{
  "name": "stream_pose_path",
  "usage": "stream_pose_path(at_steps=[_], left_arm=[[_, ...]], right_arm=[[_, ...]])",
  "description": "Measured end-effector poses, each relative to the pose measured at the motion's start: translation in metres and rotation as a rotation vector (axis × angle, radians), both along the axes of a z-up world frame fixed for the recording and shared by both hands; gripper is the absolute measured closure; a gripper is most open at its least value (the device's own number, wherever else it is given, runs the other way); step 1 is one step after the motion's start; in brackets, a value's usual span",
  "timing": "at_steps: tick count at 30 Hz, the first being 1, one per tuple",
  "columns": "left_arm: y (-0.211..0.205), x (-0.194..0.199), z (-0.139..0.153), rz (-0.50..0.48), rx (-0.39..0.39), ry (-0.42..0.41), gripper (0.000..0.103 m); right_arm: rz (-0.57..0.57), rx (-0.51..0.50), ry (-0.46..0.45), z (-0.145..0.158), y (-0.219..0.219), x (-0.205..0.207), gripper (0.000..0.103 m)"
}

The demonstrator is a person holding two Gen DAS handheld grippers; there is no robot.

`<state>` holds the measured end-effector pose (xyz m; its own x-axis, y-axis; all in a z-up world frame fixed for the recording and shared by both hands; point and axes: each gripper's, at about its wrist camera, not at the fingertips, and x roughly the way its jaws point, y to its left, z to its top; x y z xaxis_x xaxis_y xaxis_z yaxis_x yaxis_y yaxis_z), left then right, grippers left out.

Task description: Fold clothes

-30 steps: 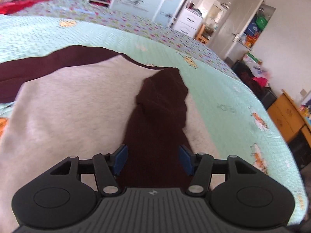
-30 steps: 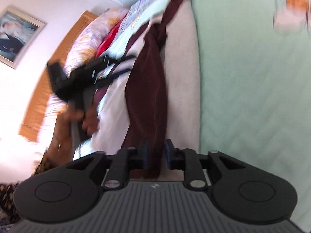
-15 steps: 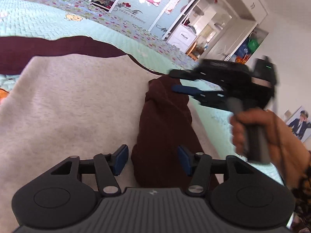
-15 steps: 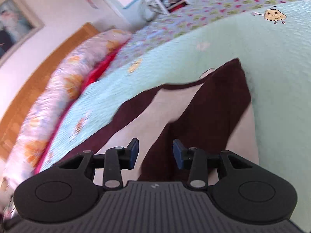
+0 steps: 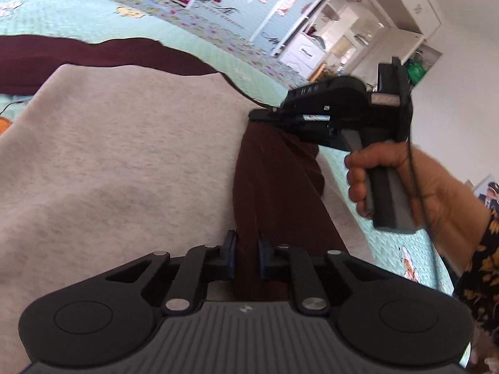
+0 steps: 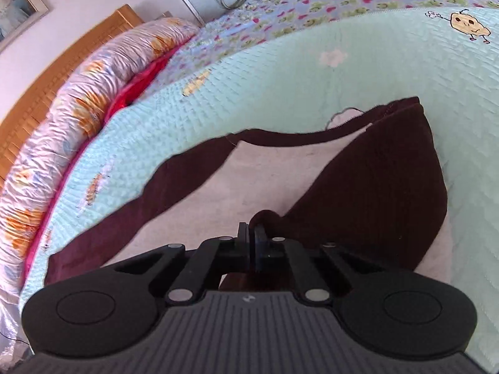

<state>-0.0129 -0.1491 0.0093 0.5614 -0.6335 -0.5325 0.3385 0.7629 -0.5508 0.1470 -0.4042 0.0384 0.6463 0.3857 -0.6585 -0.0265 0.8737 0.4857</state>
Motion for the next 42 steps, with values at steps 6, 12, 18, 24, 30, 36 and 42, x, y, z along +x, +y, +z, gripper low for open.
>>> stream_pose_path(at_steps=[6, 12, 18, 24, 30, 36, 42], left_arm=[[0.003, -0.001, 0.001, 0.005, -0.006, 0.01, 0.086], [0.018, -0.002, 0.007, 0.032, -0.051, 0.043, 0.084], [0.027, -0.019, 0.048, 0.012, -0.082, -0.15, 0.082], [-0.004, -0.006, 0.003, -0.193, -0.051, 0.016, 0.079], [0.009, -0.001, 0.013, -0.149, -0.097, 0.059, 0.077], [0.028, -0.031, 0.02, -0.139, -0.062, 0.121, 0.075], [0.038, -0.057, 0.02, -0.111, -0.083, 0.232, 0.065]], right_arm=[[-0.025, 0.098, -0.036, -0.02, -0.015, -0.001, 0.098], [-0.157, 0.177, -0.138, 0.012, -0.038, -0.029, 0.091], [-0.018, 0.278, -0.092, 0.017, -0.003, -0.064, 0.081], [-0.15, 0.298, 0.064, -0.025, -0.015, -0.052, 0.097], [-0.012, 0.199, -0.03, 0.034, -0.007, -0.145, 0.057], [-0.088, 0.229, 0.001, 0.04, -0.017, -0.286, 0.043], [-0.168, 0.307, 0.024, 0.0, -0.023, -0.337, 0.043]])
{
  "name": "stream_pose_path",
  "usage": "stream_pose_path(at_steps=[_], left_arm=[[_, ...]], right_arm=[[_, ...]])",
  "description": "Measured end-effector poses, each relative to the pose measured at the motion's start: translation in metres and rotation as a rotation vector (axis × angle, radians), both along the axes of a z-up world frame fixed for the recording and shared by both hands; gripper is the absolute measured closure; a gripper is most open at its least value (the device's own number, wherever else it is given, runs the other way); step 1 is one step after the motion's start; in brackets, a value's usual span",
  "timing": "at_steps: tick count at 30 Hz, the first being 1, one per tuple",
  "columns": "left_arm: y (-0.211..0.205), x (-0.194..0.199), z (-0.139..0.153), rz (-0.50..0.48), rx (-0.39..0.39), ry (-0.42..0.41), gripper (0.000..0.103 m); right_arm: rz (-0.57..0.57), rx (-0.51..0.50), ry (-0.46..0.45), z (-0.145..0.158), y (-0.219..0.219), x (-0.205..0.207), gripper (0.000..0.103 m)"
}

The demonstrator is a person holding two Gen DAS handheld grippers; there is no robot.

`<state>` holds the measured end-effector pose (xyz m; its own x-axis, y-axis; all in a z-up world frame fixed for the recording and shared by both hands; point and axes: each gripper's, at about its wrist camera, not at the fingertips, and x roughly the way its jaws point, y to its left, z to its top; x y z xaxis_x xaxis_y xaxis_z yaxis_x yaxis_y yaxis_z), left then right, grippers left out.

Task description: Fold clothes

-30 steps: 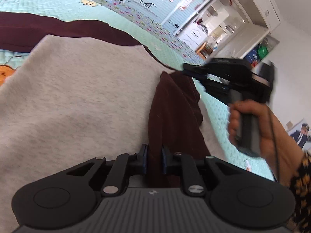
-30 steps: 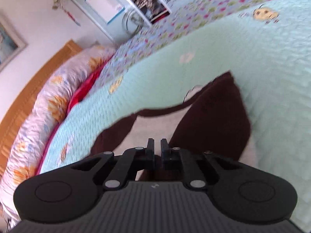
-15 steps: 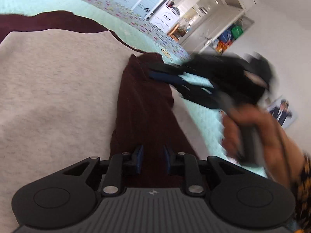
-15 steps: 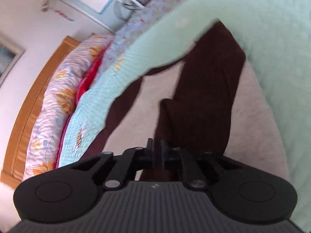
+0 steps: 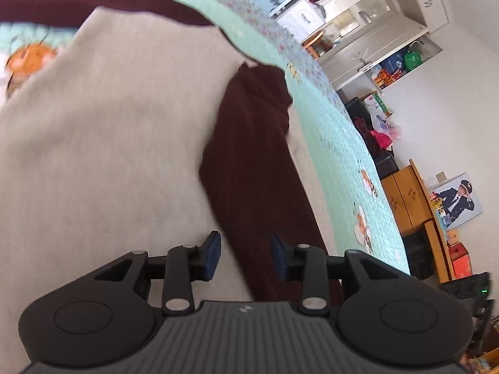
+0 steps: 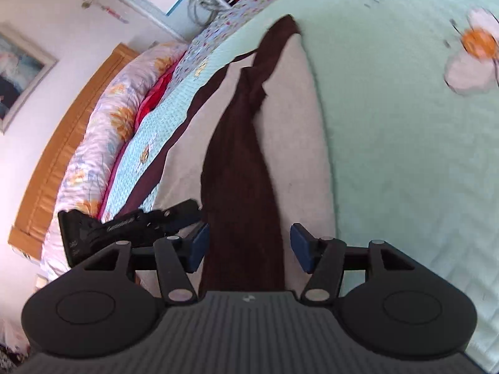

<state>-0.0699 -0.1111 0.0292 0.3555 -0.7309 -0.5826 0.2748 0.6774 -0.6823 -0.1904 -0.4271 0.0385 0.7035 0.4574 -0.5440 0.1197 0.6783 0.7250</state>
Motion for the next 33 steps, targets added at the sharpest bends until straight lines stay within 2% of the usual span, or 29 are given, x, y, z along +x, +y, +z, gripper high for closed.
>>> stream_pose_path(at_steps=[9, 10, 11, 12, 14, 16, 17, 18, 20, 24, 26, 30, 31, 33], left_arm=[[-0.015, 0.004, -0.018, 0.054, -0.105, 0.185, 0.067], [-0.016, 0.004, -0.021, 0.071, -0.123, 0.204, 0.068], [-0.019, 0.003, -0.021, 0.082, -0.137, 0.205, 0.075], [-0.021, 0.003, -0.02, 0.092, -0.132, 0.196, 0.085], [-0.025, 0.002, -0.016, 0.107, -0.102, 0.175, 0.089], [-0.027, 0.0, -0.008, 0.116, -0.067, 0.154, 0.092], [-0.027, 0.001, 0.001, 0.116, -0.05, 0.109, 0.093], [-0.026, 0.001, 0.01, 0.116, -0.032, 0.063, 0.093], [-0.03, 0.006, 0.02, 0.094, -0.011, 0.02, 0.093], [-0.037, 0.01, 0.015, 0.078, 0.029, 0.01, 0.093], [-0.041, 0.01, 0.012, 0.074, 0.016, 0.007, 0.093], [-0.047, 0.013, 0.004, 0.044, 0.013, 0.057, 0.088], [-0.044, 0.013, 0.002, 0.048, 0.006, 0.072, 0.088], [-0.04, 0.015, 0.0, 0.052, -0.01, 0.089, 0.088]], right_arm=[[-0.004, 0.115, -0.026, -0.035, -0.009, 0.004, 0.044], [-0.008, 0.137, -0.026, -0.037, -0.01, 0.005, 0.044], [-0.004, 0.147, -0.026, -0.039, -0.009, 0.005, 0.05], [0.004, 0.147, -0.026, -0.041, -0.008, 0.006, 0.053], [0.021, 0.144, -0.03, -0.042, -0.005, 0.006, 0.067], [0.014, 0.141, -0.03, -0.044, -0.004, 0.005, 0.077], [0.001, 0.154, -0.03, -0.046, -0.005, 0.003, 0.081], [-0.015, 0.187, -0.035, -0.047, -0.006, 0.002, 0.082], [-0.012, 0.218, -0.055, -0.047, -0.004, 0.001, 0.086], [-0.007, 0.184, -0.044, -0.051, -0.004, 0.002, 0.086], [-0.004, 0.145, -0.032, -0.053, -0.006, 0.001, 0.093], [0.011, 0.286, -0.006, -0.061, -0.015, 0.003, 0.082], [0.022, 0.296, -0.015, -0.06, -0.015, 0.003, 0.074], [0.072, 0.246, -0.037, -0.053, -0.009, 0.007, 0.072]])
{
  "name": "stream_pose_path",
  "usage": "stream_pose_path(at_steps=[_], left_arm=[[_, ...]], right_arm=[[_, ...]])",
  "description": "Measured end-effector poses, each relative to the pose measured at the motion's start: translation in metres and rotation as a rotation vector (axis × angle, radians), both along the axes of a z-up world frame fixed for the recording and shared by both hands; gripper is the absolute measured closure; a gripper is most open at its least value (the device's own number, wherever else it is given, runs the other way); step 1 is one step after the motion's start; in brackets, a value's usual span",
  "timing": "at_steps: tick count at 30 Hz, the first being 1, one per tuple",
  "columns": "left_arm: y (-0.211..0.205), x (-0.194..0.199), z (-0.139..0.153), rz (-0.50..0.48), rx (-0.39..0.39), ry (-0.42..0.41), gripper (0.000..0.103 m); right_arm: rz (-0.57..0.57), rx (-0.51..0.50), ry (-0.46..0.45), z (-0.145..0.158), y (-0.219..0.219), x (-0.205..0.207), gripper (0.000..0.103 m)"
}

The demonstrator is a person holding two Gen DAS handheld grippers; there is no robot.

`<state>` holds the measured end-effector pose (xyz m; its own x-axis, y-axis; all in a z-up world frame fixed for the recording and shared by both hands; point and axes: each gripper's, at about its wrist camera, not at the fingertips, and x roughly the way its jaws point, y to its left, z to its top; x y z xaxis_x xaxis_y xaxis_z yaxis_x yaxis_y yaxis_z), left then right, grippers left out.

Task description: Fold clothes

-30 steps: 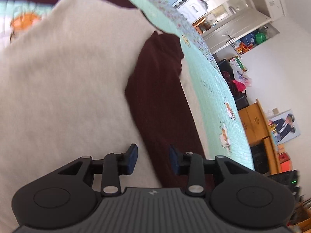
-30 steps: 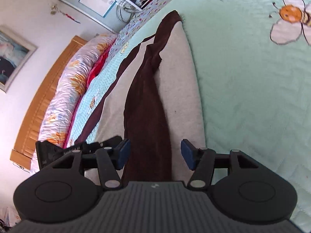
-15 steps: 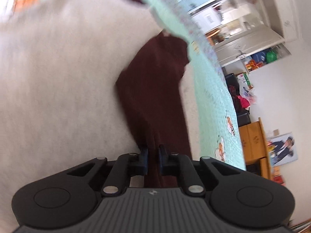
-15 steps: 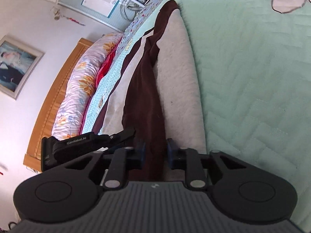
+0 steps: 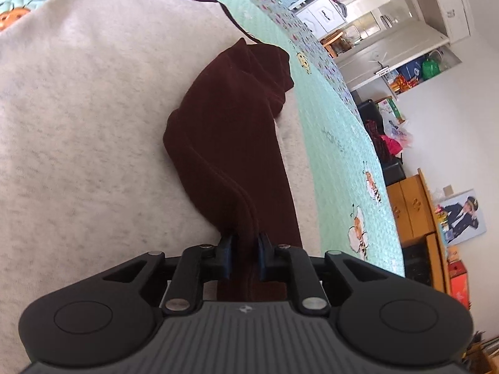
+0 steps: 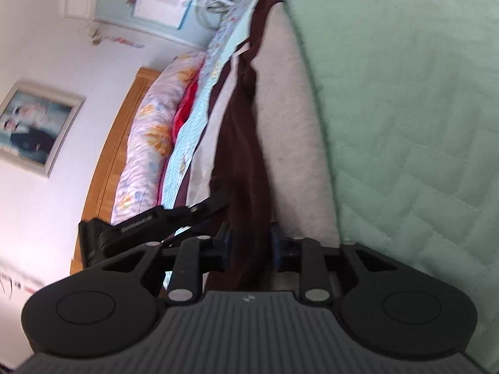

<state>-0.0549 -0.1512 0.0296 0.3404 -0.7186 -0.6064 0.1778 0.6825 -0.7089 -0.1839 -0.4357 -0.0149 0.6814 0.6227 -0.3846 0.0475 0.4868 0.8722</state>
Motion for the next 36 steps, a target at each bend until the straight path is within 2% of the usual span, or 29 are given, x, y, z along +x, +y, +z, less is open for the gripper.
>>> stream_pose_path(at_steps=[1, 2, 4, 6, 7, 9, 10, 11, 13, 14, 15, 16, 18, 19, 21, 23, 26, 29, 30, 33, 36], left_arm=[[-0.001, -0.001, 0.01, -0.006, 0.016, -0.04, 0.089], [-0.002, -0.001, 0.019, -0.013, 0.032, -0.082, 0.091], [-0.005, -0.002, 0.039, -0.026, 0.065, -0.166, 0.091], [-0.008, -0.004, 0.059, -0.039, 0.098, -0.25, 0.091], [-0.01, -0.002, 0.057, -0.054, 0.125, -0.247, 0.091], [-0.016, 0.001, 0.05, -0.084, 0.179, -0.238, 0.091], [-0.016, 0.003, 0.04, -0.091, 0.173, -0.195, 0.091], [-0.015, 0.005, 0.029, -0.098, 0.165, -0.15, 0.09], [-0.011, 0.002, 0.015, -0.076, 0.199, -0.122, 0.086], [-0.007, 0.0, 0.012, -0.065, 0.186, -0.12, 0.081], [-0.002, -0.002, 0.008, -0.054, 0.171, -0.118, 0.079], [0.003, -0.005, 0.006, -0.046, 0.14, -0.108, 0.077], [0.011, -0.011, 0.001, -0.04, 0.065, -0.081, 0.064], [0.013, -0.015, -0.002, -0.041, 0.038, -0.062, 0.063], [0.017, -0.025, -0.004, -0.041, 0.026, -0.05, 0.063], [0.021, -0.031, -0.005, -0.041, 0.023, -0.04, 0.063], [0.021, -0.034, 0.0, -0.063, 0.043, -0.029, 0.063], [0.016, -0.041, 0.009, -0.079, 0.143, -0.083, 0.066], [0.012, -0.043, 0.013, -0.091, 0.175, -0.106, 0.066], [0.011, -0.051, 0.019, -0.092, 0.229, -0.173, 0.066], [0.011, -0.056, 0.027, -0.048, 0.267, -0.253, 0.066]], right_arm=[[0.022, -0.039, -0.01, 0.004, 0.004, 0.002, 0.072], [0.032, -0.036, -0.02, 0.007, 0.006, 0.005, 0.076], [0.02, 0.067, -0.047, 0.008, 0.004, 0.007, 0.087], [-0.016, 0.201, -0.077, 0.003, -0.001, 0.008, 0.087], [-0.03, 0.2, -0.065, 0.0, -0.003, 0.009, 0.087], [-0.038, 0.085, -0.009, -0.007, -0.001, 0.011, 0.087], [-0.034, 0.015, 0.011, -0.009, 0.0, 0.012, 0.098], [-0.035, -0.013, 0.005, -0.009, 0.001, 0.01, 0.098], [-0.044, -0.038, -0.018, -0.006, 0.001, 0.005, 0.097], [-0.046, -0.052, -0.025, -0.004, 0.002, 0.003, 0.096], [-0.048, -0.066, -0.032, -0.002, 0.002, 0.001, 0.095], [-0.049, -0.079, -0.038, 0.0, 0.003, -0.001, 0.093], [-0.051, -0.1, -0.04, 0.002, 0.004, -0.004, 0.089], [-0.053, -0.09, -0.037, 0.003, 0.003, -0.006, 0.087], [-0.061, -0.062, -0.036, 0.004, 0.004, -0.011, 0.075], [-0.055, -0.069, -0.058, 0.006, 0.005, -0.015, 0.05], [-0.022, -0.12, -0.083, 0.01, 0.011, -0.017, 0.05], [0.044, -0.279, -0.095, 0.022, 0.021, -0.009, 0.061], [0.049, -0.305, -0.098, 0.026, 0.021, -0.008, 0.061], [0.009, -0.289, -0.109, 0.038, 0.009, -0.007, 0.06], [-0.031, -0.257, -0.13, 0.05, -0.004, -0.002, 0.058]])
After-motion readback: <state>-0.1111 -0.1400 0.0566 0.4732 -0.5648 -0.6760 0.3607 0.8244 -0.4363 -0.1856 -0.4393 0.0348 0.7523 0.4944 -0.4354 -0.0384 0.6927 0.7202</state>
